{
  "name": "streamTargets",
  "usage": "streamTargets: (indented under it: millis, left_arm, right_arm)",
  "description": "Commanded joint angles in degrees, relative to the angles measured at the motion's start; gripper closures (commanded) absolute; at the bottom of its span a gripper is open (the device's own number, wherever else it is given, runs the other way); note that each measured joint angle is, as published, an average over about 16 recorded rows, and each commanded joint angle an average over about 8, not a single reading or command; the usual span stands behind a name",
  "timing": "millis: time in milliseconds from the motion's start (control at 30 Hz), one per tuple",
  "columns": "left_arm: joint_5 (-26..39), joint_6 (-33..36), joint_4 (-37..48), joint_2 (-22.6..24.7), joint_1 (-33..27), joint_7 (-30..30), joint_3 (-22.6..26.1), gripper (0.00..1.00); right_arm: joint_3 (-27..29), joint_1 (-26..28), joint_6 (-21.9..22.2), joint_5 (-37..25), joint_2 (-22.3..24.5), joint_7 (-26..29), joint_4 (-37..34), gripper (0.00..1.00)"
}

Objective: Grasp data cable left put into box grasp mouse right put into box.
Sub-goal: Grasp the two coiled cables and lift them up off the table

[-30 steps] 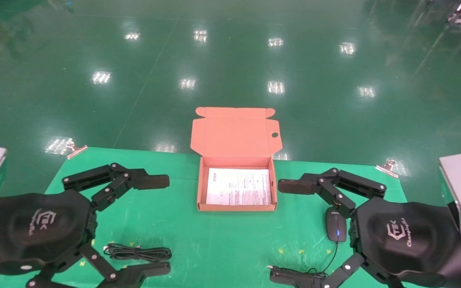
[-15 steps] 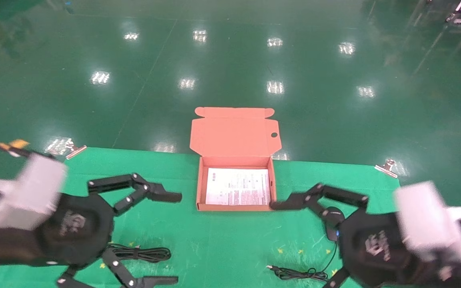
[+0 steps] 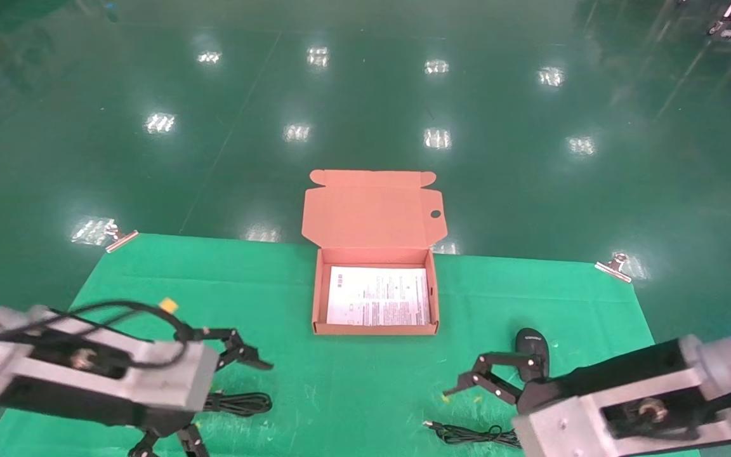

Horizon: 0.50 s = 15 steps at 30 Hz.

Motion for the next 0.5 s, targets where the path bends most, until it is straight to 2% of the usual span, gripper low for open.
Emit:
streamTargets:
  millis: [33,200,500]
  left_arm:
    - [3.34,-0.28,-0.43,0.82,-1.29,0.74,2.49,0.00]
    - [11.23,-2.05,-1.08,3.37,-2.09,2.01,6.37,0.00]
    - [24.05,-5.72,-1.34,7.40,-1.30,0.46,11.49,0.00]
  right_arm:
    - [-3.33,2.04,0.20,-3.25,-0.64,-2.34,0.14,0.00]
    - [-8.41,3.10,1.71,-10.93,-2.37,-4.46,0.28,0.00]
    - [-13.20,1.03,6.15,-21.43,-4.92,-2.10,0.26,0.00]
